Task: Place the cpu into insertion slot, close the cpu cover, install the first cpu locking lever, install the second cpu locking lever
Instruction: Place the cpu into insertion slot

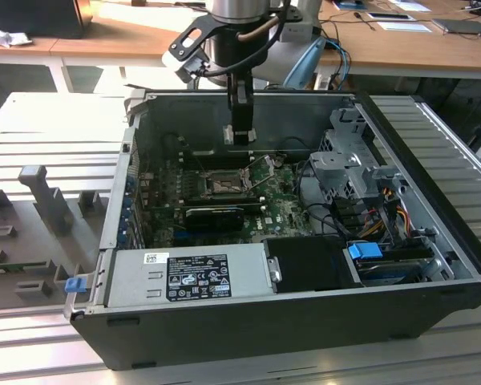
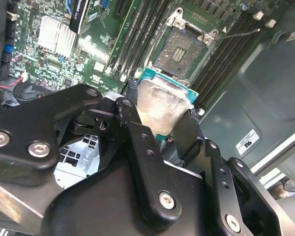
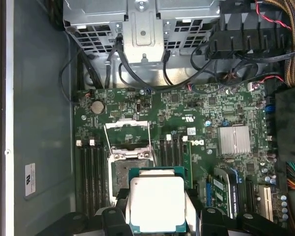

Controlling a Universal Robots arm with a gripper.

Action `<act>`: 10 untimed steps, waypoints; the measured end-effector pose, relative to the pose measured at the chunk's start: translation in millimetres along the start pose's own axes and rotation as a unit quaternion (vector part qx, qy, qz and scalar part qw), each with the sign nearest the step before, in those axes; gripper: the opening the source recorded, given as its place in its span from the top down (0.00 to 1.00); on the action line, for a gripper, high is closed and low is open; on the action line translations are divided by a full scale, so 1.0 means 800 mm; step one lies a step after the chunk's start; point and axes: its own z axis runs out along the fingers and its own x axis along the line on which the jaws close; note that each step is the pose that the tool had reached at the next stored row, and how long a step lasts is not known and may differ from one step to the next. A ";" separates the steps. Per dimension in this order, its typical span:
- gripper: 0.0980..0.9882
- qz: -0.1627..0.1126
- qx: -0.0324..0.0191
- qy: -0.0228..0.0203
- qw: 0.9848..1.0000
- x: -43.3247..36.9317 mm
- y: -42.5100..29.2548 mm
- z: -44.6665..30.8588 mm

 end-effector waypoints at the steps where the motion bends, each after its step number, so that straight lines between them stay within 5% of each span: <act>1: 0.52 0.004 0.000 0.000 1.000 0.000 0.0000 0.0001; 10: 0.52 0.039 -0.001 -0.003 0.999 0.000 -0.0001 0.0016</act>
